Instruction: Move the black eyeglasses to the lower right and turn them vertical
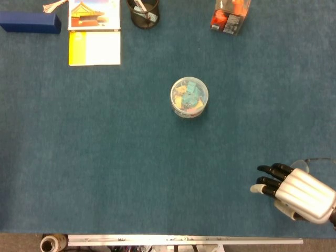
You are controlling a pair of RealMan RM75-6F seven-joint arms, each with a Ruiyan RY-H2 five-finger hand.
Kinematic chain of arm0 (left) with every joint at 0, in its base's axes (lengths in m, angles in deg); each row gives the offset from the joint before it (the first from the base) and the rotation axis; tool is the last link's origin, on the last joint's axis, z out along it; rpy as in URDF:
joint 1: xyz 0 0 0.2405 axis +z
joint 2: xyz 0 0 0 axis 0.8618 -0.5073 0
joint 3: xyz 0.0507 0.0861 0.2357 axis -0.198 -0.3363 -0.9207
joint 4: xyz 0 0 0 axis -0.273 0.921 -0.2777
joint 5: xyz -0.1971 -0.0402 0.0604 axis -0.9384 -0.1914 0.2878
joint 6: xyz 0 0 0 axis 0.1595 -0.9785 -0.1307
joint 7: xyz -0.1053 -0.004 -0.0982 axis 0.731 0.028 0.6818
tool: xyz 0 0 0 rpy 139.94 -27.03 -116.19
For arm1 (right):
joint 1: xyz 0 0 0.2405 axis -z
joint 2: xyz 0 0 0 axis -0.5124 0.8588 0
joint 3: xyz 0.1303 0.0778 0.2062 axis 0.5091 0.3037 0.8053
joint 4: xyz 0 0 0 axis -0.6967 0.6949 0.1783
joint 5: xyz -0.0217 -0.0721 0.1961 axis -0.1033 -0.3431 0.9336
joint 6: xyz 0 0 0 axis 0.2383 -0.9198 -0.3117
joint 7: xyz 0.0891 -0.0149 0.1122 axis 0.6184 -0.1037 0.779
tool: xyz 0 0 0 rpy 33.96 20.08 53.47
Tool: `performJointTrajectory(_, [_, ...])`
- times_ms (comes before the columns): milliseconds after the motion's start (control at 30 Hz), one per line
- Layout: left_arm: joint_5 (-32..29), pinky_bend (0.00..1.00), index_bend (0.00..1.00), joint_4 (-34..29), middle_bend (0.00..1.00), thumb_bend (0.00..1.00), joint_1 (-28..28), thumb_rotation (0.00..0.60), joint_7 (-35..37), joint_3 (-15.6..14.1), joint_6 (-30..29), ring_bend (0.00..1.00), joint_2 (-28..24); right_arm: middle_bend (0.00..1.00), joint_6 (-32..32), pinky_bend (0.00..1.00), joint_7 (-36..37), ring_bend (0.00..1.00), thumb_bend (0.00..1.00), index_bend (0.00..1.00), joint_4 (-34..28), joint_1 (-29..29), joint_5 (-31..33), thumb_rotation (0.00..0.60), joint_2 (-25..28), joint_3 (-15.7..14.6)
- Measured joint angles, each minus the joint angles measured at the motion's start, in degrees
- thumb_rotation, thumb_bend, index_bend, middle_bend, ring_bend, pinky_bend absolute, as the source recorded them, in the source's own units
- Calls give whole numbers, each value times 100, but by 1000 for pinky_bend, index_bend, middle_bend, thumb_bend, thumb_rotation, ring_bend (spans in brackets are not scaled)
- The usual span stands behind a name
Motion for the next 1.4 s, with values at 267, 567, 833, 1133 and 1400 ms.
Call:
performJointTrajectory(267, [0,534,475,-3,537,377,4,600,14,0,-4,395,-6,310,50,231,-185,136,504,282,2,46,230,600,6,50])
performJointTrajectory(567, [2,534,475,-4,537,377,-1,600,-16,-7,9,395,1,309,-128,231,-392,136,504,282,176,190,442,600,-10,146])
performJointTrajectory(833, [-1,534,475,-9,537,377,-3,600,-26,-9,16,395,1,310,-235,231,-624,136,505,282,329,324,654,600,-98,254])
performJointTrajectory(1133, [-4,534,475,-10,537,377,1,600,-27,-6,9,395,1,310,-284,238,-908,136,505,282,544,447,1000,600,-236,409])
performJointTrajectory(1400, [-1,534,475,-11,537,377,1,600,-39,-9,8,395,3,310,-173,247,-1093,136,505,282,769,490,1284,600,-397,486])
